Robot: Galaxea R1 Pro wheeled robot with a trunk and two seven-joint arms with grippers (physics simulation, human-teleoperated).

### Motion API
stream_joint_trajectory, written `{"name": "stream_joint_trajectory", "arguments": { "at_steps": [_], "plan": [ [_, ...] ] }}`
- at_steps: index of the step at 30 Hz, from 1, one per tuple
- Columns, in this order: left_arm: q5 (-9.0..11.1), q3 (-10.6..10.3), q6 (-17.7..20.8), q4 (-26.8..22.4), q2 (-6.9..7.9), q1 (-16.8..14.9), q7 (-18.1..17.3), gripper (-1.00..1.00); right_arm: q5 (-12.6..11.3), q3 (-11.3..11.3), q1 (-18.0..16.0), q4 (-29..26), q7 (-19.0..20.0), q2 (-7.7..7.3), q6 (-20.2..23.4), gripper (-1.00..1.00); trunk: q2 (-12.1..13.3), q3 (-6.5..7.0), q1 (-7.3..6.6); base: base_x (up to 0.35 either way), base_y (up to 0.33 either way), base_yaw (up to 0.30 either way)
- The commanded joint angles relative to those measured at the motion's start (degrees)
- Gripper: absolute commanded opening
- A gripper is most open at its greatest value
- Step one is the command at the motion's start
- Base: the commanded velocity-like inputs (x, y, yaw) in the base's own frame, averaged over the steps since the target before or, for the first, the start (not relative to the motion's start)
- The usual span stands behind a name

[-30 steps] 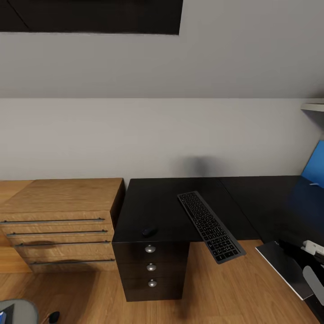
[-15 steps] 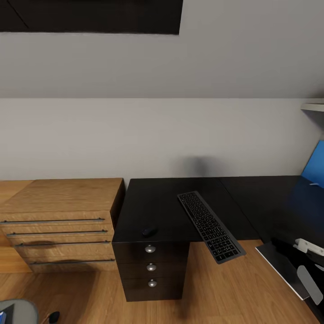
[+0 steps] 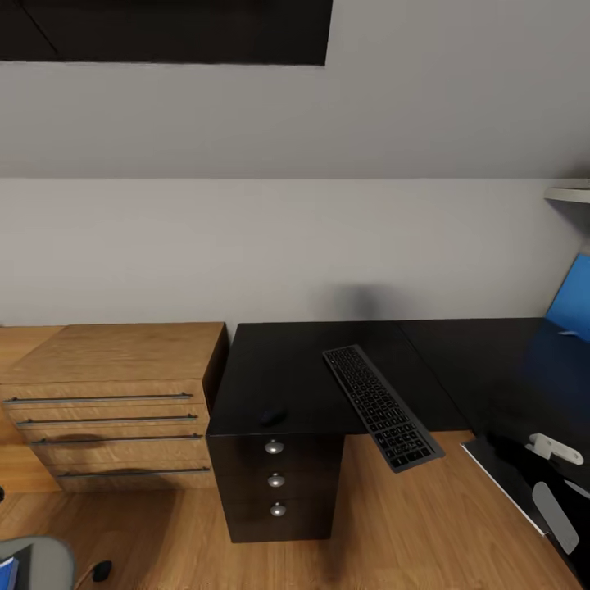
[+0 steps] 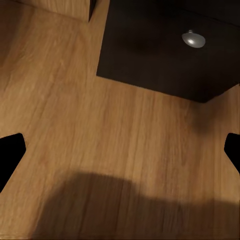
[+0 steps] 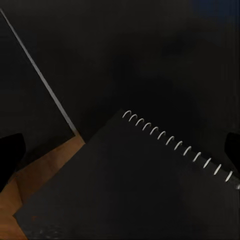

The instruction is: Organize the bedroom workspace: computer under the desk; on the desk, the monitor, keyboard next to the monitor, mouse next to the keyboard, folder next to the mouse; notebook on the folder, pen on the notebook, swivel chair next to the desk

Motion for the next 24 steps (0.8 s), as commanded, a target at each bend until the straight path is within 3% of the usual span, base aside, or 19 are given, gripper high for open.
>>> {"name": "stream_joint_trajectory", "arguments": {
  "at_steps": [1,9,19,24],
  "plan": [
    [0.62,-0.20,-0.14,0.08,-0.01,-0.04,-0.45,1.00,-0.46,-0.08,-0.01,-0.11,-0.03,0.06,0.32,1.00,-0.03,-0.06,-0.03,-0.293,0.000,0.000],
    [0.54,-0.21,-0.14,0.08,-0.01,-0.04,-0.52,1.00,-0.30,-0.02,-0.01,-0.11,0.03,1.36,0.24,1.00,-0.03,-0.06,-0.03,-0.306,0.069,0.000],
    [0.53,-0.20,-0.14,0.08,-0.01,-0.04,-0.53,1.00,-0.36,0.10,-0.01,-0.06,0.12,1.80,0.23,1.00,-0.03,-0.06,-0.03,-0.259,0.229,0.000],
    [0.53,-0.27,-0.09,0.08,-0.01,-0.04,-0.54,1.00,-0.36,0.10,-0.01,-0.02,0.14,1.86,0.23,1.00,-0.03,-0.06,-0.03,-0.069,0.259,0.000]
  ]
}}
